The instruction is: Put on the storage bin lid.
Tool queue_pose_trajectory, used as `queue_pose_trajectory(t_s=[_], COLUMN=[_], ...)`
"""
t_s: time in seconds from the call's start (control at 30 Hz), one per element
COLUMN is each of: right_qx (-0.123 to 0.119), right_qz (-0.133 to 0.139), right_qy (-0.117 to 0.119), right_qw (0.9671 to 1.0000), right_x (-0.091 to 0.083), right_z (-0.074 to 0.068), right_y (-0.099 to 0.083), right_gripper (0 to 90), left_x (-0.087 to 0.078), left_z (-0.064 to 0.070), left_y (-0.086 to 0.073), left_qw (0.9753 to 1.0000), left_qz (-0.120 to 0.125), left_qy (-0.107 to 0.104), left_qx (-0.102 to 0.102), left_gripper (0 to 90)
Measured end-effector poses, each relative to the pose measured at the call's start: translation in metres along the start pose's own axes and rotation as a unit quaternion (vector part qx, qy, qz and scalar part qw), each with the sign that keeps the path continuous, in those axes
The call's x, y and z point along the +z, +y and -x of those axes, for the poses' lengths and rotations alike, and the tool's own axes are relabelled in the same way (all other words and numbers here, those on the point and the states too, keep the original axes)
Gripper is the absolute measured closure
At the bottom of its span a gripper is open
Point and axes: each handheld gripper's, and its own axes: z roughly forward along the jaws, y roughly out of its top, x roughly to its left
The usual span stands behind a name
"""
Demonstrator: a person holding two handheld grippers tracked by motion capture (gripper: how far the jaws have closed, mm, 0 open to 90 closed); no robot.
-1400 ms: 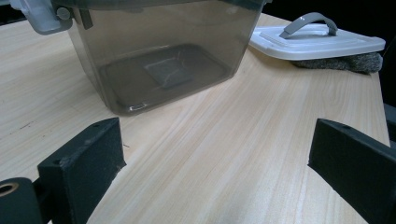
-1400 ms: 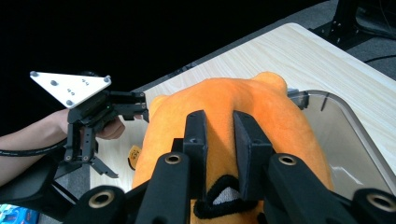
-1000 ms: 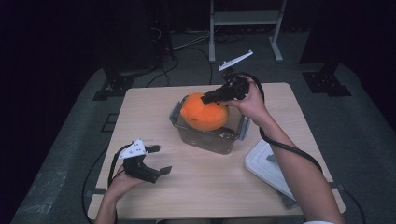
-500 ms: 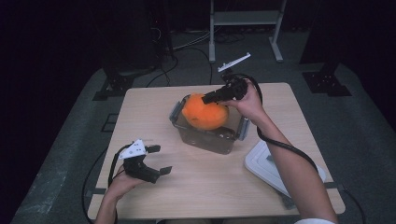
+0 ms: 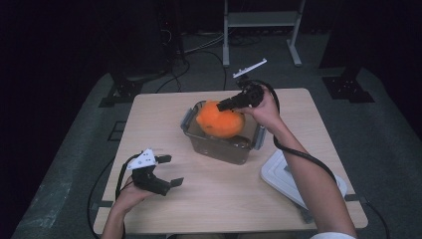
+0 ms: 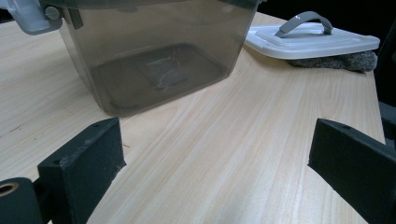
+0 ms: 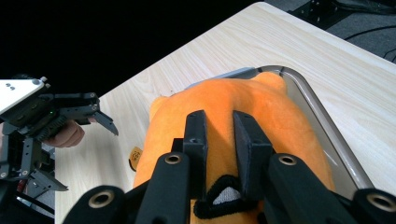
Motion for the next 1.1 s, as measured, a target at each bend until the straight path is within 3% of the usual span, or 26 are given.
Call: queue_pose_trajectory(t_s=[0.63, 1.1], right_qx=[0.013, 0.02], right_qz=[-0.013, -0.025], right_qy=[-0.017, -0.016], right_qw=[0.9997, 0.9994], right_x=[0.014, 0.031], right_z=[0.014, 0.018], right_y=[-0.012, -0.02], right_gripper=[75.6, 75.5], left_x=[0.001, 0.001], left_z=[0.001, 0.001], left_y=[0.0, 0.0], left_qw=[1.0, 1.0], left_qz=[-0.001, -0.001], left_qy=[-0.003, -0.004], left_qx=[0.0, 0.002], left_gripper=[2.6, 2.7])
